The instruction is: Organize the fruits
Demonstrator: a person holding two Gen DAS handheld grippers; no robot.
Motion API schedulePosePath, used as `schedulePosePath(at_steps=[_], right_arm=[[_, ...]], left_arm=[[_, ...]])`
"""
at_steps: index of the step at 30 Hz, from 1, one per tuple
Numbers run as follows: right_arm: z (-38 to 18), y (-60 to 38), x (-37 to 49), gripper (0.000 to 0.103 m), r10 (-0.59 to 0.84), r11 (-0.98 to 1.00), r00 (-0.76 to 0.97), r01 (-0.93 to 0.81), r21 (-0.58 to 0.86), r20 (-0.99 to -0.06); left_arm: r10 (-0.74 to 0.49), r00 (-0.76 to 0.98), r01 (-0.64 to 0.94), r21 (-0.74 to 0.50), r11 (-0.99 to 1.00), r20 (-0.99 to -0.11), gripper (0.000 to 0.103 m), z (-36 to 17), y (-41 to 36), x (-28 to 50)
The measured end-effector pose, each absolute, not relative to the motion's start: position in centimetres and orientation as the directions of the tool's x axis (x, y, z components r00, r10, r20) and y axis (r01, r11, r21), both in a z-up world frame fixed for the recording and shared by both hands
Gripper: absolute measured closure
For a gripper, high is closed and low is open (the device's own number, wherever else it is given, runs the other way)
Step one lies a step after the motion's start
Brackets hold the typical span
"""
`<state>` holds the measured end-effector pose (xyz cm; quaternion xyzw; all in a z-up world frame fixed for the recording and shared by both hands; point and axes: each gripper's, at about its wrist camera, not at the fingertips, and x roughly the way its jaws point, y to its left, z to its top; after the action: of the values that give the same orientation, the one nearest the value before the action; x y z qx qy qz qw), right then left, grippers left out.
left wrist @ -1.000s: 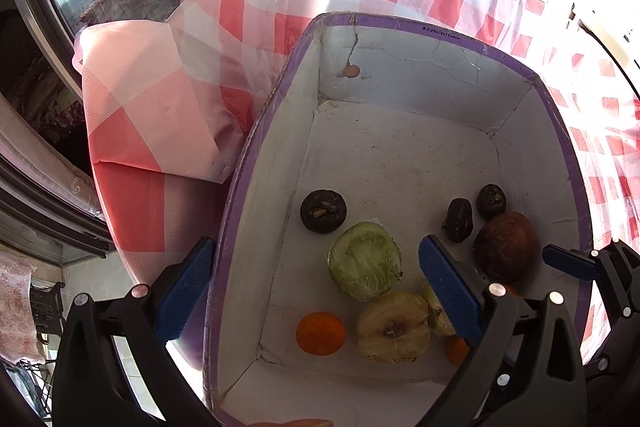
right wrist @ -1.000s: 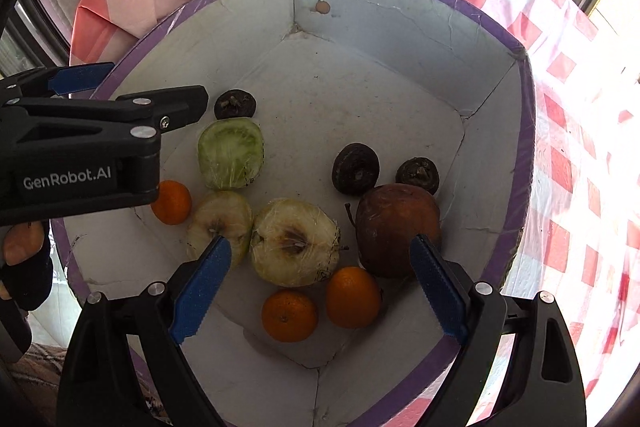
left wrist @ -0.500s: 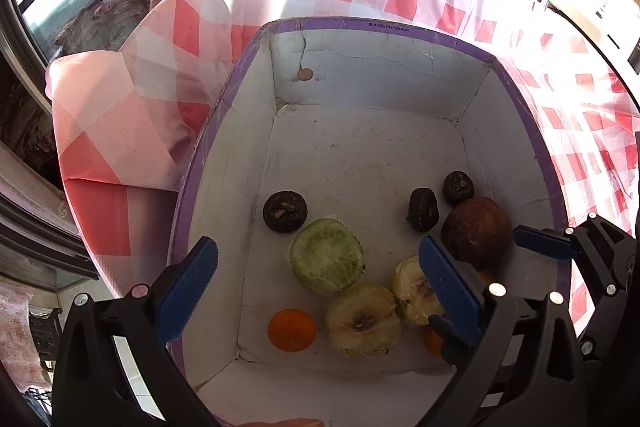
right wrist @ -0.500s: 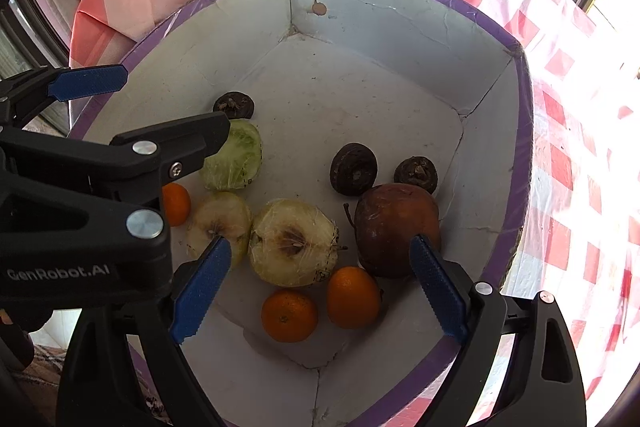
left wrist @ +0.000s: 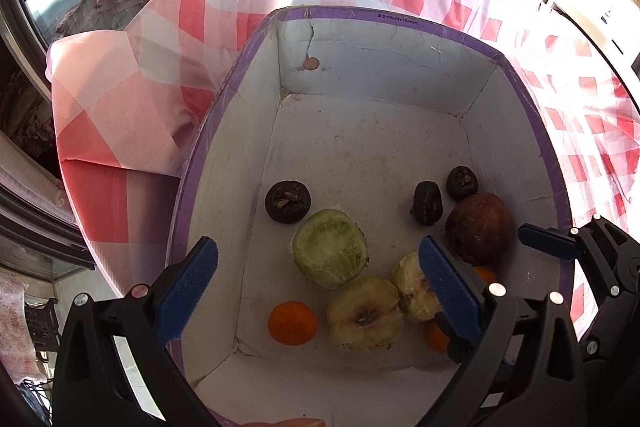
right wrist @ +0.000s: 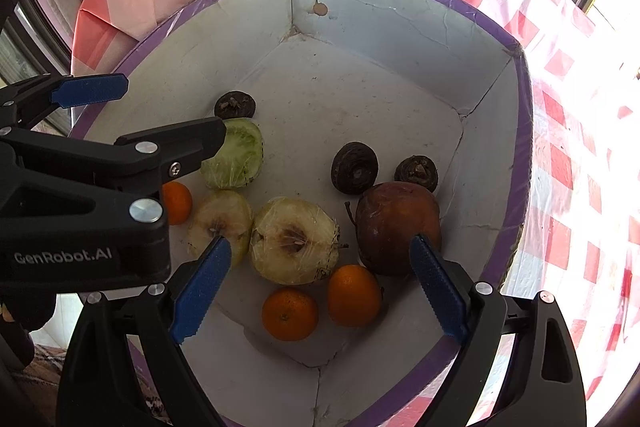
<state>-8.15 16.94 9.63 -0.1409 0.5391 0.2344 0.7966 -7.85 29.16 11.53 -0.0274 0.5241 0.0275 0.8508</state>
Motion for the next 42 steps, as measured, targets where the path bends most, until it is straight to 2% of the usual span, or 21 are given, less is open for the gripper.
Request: schedulePosePath(at_steps=[24, 32, 35, 42], right_arm=[[9.5, 17.4, -8.9, 0.015, 0.217, 0.847, 0.315, -0.532, 0.018, -0.924], [9.6, 17.5, -9.1, 0.015, 0.218, 0.845, 0.317, -0.535, 0.016, -0.923], [9.6, 17.5, -9.3, 0.015, 0.219, 0.841, 0.318, -0.541, 0.013, -0.923], [10.0, 17.3, -10.1, 0.015, 0.227, 0.83, 0.333, -0.558, 0.002, -0.915]], left_arm=[[0.03, 0.446, -0.089, -0.011, 0.996, -0.894, 0.002, 11.7, 29.5, -8.6], [0.003, 0.444, -0.102, -0.048, 0.994, -0.896, 0.002, 11.7, 29.9, -8.8], [0.067, 0.469, -0.16, -0.01, 0.987, -0.881, 0.002, 12.0, 30.0, -9.2], [0.094, 0.44, -0.147, 0.031, 0.989, -0.893, 0.002, 11.5, 29.5, -9.0]])
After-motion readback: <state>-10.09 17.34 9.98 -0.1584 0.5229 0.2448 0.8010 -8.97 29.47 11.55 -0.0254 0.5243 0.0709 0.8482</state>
